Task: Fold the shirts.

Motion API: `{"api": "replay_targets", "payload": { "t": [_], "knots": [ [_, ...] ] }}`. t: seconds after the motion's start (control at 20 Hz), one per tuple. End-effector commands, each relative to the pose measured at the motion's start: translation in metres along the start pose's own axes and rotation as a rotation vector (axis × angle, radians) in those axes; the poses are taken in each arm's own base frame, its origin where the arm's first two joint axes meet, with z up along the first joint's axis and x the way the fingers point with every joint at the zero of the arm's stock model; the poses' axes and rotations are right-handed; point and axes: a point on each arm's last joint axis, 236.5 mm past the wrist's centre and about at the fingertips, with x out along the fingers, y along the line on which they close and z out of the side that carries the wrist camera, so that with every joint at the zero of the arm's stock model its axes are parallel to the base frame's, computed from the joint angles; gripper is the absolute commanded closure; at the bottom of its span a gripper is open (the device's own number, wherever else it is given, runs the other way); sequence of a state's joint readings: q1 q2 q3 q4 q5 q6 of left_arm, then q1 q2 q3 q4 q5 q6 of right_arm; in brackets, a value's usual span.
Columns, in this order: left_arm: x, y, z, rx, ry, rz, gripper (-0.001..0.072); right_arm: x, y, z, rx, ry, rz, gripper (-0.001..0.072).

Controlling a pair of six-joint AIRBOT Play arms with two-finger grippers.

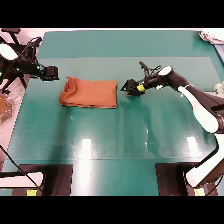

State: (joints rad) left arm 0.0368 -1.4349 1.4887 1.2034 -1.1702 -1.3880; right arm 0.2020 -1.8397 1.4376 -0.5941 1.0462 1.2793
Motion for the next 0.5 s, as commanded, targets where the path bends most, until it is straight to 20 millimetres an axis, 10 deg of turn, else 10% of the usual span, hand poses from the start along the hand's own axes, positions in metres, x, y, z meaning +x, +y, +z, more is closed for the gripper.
{"api": "replay_targets", "payload": {
  "t": [0.0, 0.45],
  "knots": [
    [0.0, -0.002, 0.0, 0.005, 0.001, -0.01, 0.0684, 0.025, 0.005, -0.009, -0.01, 0.041, 0.041, 0.0067],
    [0.0, -0.003, -0.005, 0.029, 0.02, -0.015, 0.0684, 0.081, 0.06, -0.005, -0.074, 0.134, 0.108, 0.0067]
  ]
}}
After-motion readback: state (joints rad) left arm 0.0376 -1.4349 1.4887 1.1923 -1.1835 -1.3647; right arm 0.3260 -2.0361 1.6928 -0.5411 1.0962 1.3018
